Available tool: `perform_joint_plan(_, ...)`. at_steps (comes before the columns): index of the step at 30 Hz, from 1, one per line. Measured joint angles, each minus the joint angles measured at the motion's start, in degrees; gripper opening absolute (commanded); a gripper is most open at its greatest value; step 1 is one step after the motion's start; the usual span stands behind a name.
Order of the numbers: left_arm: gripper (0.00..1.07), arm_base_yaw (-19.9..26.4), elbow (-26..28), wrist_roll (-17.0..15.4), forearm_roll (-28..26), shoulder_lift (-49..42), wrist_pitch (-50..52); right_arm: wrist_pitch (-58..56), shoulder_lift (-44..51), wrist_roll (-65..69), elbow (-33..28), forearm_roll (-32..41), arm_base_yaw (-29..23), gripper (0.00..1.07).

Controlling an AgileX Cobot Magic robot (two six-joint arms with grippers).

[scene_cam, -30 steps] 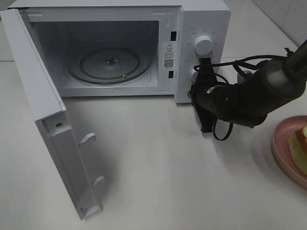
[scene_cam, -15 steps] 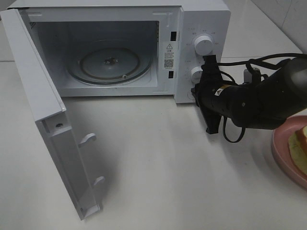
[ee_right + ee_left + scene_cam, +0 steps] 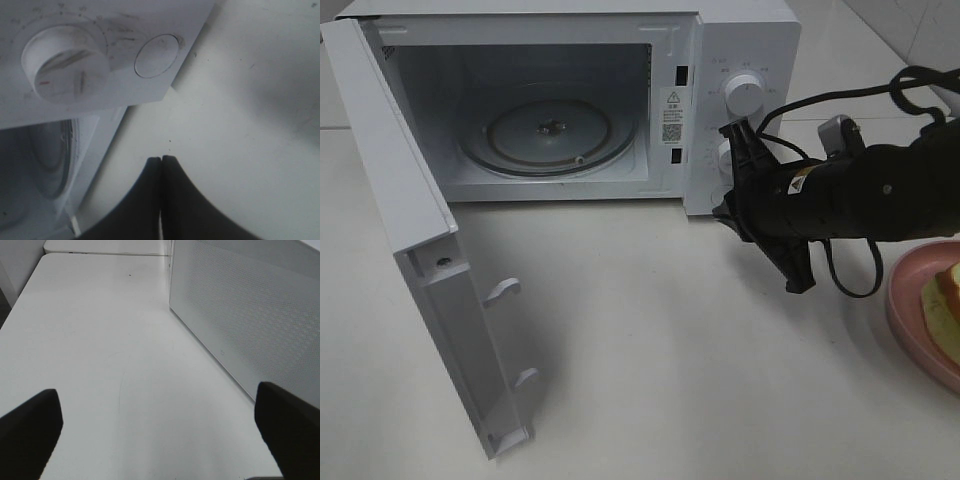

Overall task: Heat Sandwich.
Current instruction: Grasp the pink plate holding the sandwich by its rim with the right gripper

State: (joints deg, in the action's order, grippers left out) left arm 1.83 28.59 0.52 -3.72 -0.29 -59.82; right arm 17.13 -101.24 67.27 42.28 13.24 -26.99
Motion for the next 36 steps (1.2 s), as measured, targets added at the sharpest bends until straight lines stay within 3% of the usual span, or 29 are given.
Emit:
perform_joint_plan(7,0.99,0.0,0.0,0.0,0.0,0.0,0.0,-9.6,4.2,-15.5,0.0,-1.5,0.1,0.01)
perform_joint_plan(11,0.99,0.0,0.0,0.0,0.0,0.0,0.0,-21.0,8.0,-32.7,0.0,-3.6,0.1,0.03)
perform_joint_plan(15,0.99,0.0,0.0,0.0,0.0,0.0,0.0,-27.8,10.5,-41.8,0.0,-6.7,0.1,0.04)
perform_joint_plan(28,0.99,0.0,0.0,0.0,0.0,0.0,0.0,-43.8,17.6,-59.4,0.0,-11.1,0.1,0.09)
perform_joint_plan(36,0.99,0.0,0.0,0.0,0.0,0.0,0.0,-51.4,22.1,-62.5,0.0,-12.9,1.5,0.25)
